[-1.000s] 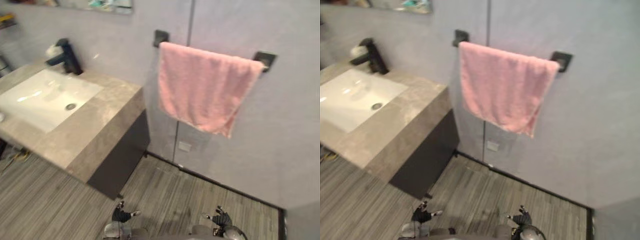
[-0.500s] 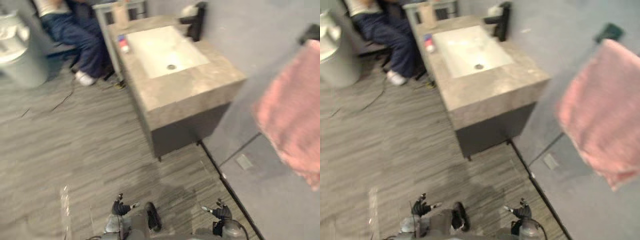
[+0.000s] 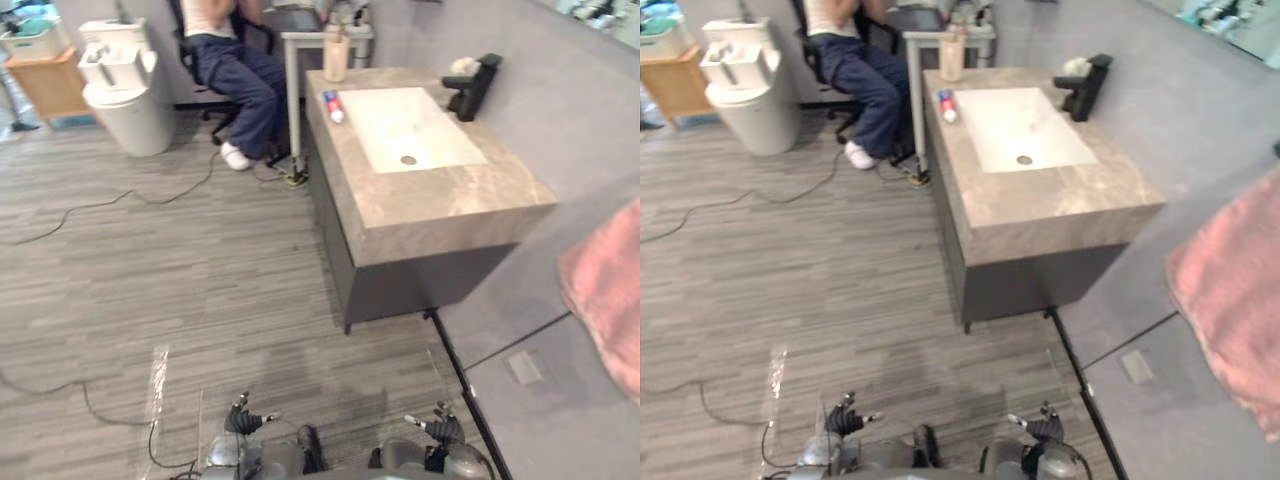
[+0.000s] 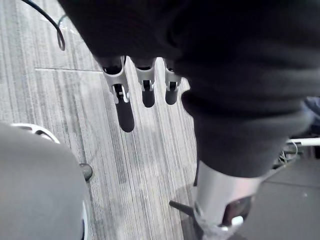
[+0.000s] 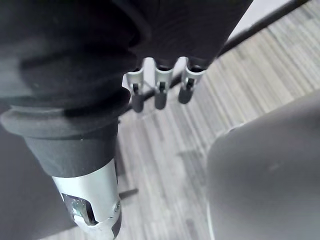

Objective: Organize washtable

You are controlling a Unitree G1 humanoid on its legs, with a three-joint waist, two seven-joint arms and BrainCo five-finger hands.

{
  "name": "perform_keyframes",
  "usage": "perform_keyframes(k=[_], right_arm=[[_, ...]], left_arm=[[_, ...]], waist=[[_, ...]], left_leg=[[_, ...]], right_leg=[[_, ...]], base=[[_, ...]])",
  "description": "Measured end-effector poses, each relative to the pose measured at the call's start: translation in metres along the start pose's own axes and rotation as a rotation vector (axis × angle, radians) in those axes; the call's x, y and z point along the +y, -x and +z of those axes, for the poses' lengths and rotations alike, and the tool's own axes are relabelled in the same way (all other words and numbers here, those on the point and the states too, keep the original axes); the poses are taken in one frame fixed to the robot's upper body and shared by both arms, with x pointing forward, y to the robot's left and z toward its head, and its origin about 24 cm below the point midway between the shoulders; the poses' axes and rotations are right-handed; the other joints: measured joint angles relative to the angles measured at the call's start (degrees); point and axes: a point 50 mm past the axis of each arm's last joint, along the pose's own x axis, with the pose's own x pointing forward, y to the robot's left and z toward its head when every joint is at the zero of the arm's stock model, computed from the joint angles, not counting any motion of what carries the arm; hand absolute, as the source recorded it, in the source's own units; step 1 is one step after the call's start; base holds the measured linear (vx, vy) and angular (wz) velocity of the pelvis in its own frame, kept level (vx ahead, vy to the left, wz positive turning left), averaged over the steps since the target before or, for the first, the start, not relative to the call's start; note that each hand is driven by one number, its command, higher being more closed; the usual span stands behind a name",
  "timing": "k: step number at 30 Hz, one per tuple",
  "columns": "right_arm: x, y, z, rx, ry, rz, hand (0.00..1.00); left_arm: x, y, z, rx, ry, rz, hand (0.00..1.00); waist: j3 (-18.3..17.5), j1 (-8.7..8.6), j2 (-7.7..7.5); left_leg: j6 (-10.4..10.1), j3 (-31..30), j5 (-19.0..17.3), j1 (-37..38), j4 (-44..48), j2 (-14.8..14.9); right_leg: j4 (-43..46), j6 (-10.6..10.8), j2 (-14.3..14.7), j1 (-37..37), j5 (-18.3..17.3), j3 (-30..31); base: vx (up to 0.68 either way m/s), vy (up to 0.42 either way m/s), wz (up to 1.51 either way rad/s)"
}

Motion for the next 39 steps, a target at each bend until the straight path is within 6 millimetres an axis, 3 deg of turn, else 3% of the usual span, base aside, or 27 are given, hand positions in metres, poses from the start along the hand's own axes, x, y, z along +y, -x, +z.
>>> perform_keyframes(k=[1,4,6,10,13,14,17,18,19,20,21,22,24,30,34,35,37,39], right_arm=[[0.000,0.000,-0.003,0.011,0.002,0.002,0.00],[-0.006,-0.002,0.001,0.003,0.022,-0.009,0.00],[-0.008,-0.002,0.001,0.003,0.023,-0.013,0.00],[-0.009,0.000,-0.004,0.016,0.017,-0.019,0.00],[-0.003,0.001,-0.006,0.024,0.009,-0.010,0.00],[-0.002,0.001,-0.006,0.024,0.003,-0.017,0.00],[0.000,0.000,-0.002,0.016,-0.014,-0.021,0.00],[0.001,0.000,-0.003,0.020,-0.016,-0.020,0.00],[-0.002,-0.001,-0.005,0.031,-0.007,-0.024,0.00],[-0.004,-0.001,-0.008,0.046,-0.001,-0.029,0.00],[-0.009,0.000,-0.015,0.071,0.005,-0.038,0.00],[-0.010,-0.001,-0.015,0.078,0.010,-0.041,0.00],[-0.011,-0.002,-0.012,0.070,0.015,-0.039,0.00],[-0.008,-0.005,-0.011,0.083,0.031,-0.028,0.00],[-0.006,-0.006,-0.007,0.077,0.032,-0.019,0.00],[-0.005,-0.007,-0.001,0.050,0.023,-0.017,0.00],[-0.004,-0.008,0.003,0.033,0.023,-0.014,0.00],[-0.002,-0.009,0.006,0.024,0.021,-0.010,0.00]], left_arm=[[0.000,0.000,0.000,-0.001,0.010,0.005,0.00],[-0.009,0.005,-0.010,0.034,0.054,-0.001,0.00],[-0.010,0.006,-0.014,0.046,0.070,0.002,0.00],[-0.007,0.006,-0.013,0.042,0.056,0.005,0.00],[-0.004,0.003,-0.006,0.018,0.051,0.011,0.00],[-0.004,0.003,-0.006,0.018,0.050,0.012,0.00],[-0.002,0.003,-0.007,0.019,0.042,0.013,0.00],[0.000,0.004,-0.008,0.025,0.026,0.013,0.00],[-0.002,0.004,-0.011,0.038,0.012,0.002,0.00],[-0.003,0.004,-0.012,0.043,-0.001,-0.007,0.00],[-0.004,0.004,-0.013,0.046,-0.025,-0.018,0.00],[-0.007,0.004,-0.014,0.046,-0.050,-0.035,0.00],[-0.007,0.004,-0.015,0.050,-0.081,-0.044,0.00],[-0.004,0.004,-0.018,0.067,-0.087,-0.041,0.00],[0.002,0.003,-0.016,0.056,-0.074,-0.022,0.00],[0.003,0.002,-0.014,0.055,-0.063,-0.016,0.00],[0.008,0.002,-0.015,0.063,-0.061,-0.001,0.00],[0.010,0.001,-0.015,0.064,-0.053,0.008,0.00]], waist=[[-0.4,-0.16,-0.41],[-1.4,0.28,2.08],[-1.9,0.17,2.71],[-2.3,0.00,2.70],[-2.2,0.15,1.86],[-2.4,0.21,1.82],[-2.7,0.21,1.28],[-2.9,-0.03,1.65],[-2.9,-0.06,1.27],[-2.9,-0.21,1.36],[-3.1,-0.35,1.85],[-3.2,-0.38,2.16],[-3.3,-1.53,2.36],[-3.1,-1.52,2.23],[-1.8,-1.55,0.58],[-0.2,-1.73,1.02],[0.5,-2.63,1.92],[0.9,-2.79,1.38]], left_leg=[[0.4,0.2,1.3,0.0,-0.1,-0.5],[1.0,0.3,2.6,0.2,-0.7,0.0],[1.0,0.3,2.6,0.2,-0.5,0.5],[2.2,-0.3,1.7,-2.4,7.1,3.3],[2.2,0.5,1.3,-6.7,16.9,5.7],[0.8,0.8,0.9,-6.9,18.1,6.1],[-0.6,1.1,1.5,-6.1,14.5,4.6],[-4.7,3.4,-2.4,-4.0,9.0,4.5],[-2.0,8.2,-3.5,-1.9,5.5,4.5],[-1.1,9.5,-2.0,-0.2,3.0,4.0],[1.8,9.4,3.8,1.9,-2.7,2.2],[3.1,8.3,6.3,3.1,-7.1,0.7],[3.0,6.6,8.9,3.8,-11.5,-0.7],[2.6,5.3,10.9,4.9,-14.9,-1.9],[4.2,4.2,9.2,6.3,-15.3,-4.4],[4.5,2.8,9.1,7.8,-15.2,-4.3],[4.7,1.0,8.9,8.3,-14.6,-2.9],[4.5,0.0,8.8,9.1,-14.5,-1.5]], right_leg=[[-2.1,-0.4,-0.4,0.3,1.9,0.3],[-3.7,-0.3,-0.2,1.7,1.7,-1.2],[-4.9,-0.3,0.3,2.3,1.7,-1.5],[-6.6,0.0,1.3,4.9,1.8,-4.4],[-7.0,0.0,1.5,7.1,1.7,-7.4],[-7.6,0.0,1.4,8.5,1.7,-8.3],[-8.5,0.2,0.4,9.0,1.8,-9.8],[-9.1,0.7,0.1,9.0,2.2,-11.0],[-9.9,0.7,-0.5,9.3,2.6,-11.5],[-10.8,0.5,-0.5,10.0,3.1,-11.6],[-12.6,0.7,-0.5,10.7,3.1,-11.5],[-13.6,1.1,-0.4,11.0,3.2,-11.7],[-14.5,1.4,-0.3,10.9,3.5,-12.7],[-15.1,1.4,0.3,10.9,3.6,-12.5],[-3.5,3.6,-3.8,8.2,-0.7,-12.0],[7.4,2.1,-4.5,3.7,0.3,-8.5],[11.1,0.7,-2.7,0.3,-1.8,-5.1],[11.4,1.1,-0.9,-3.3,-2.5,-4.4]], base=[[0.10,-0.092,0.93],[0.10,-0.065,0.34],[0.10,-0.044,0.00],[0.12,-0.055,0.20],[0.12,-0.047,0.43],[0.07,-0.002,0.36],[0.01,0.015,0.26],[-0.05,0.050,0.44],[-0.02,0.038,0.47],[0.00,0.074,0.55],[-0.02,0.076,0.51],[-0.05,0.092,0.48],[-0.05,0.040,0.46],[0.01,-0.020,0.11],[0.06,-0.030,0.09],[0.08,-0.014,0.24],[0.09,-0.016,0.41],[0.13,-0.037,0.42]])
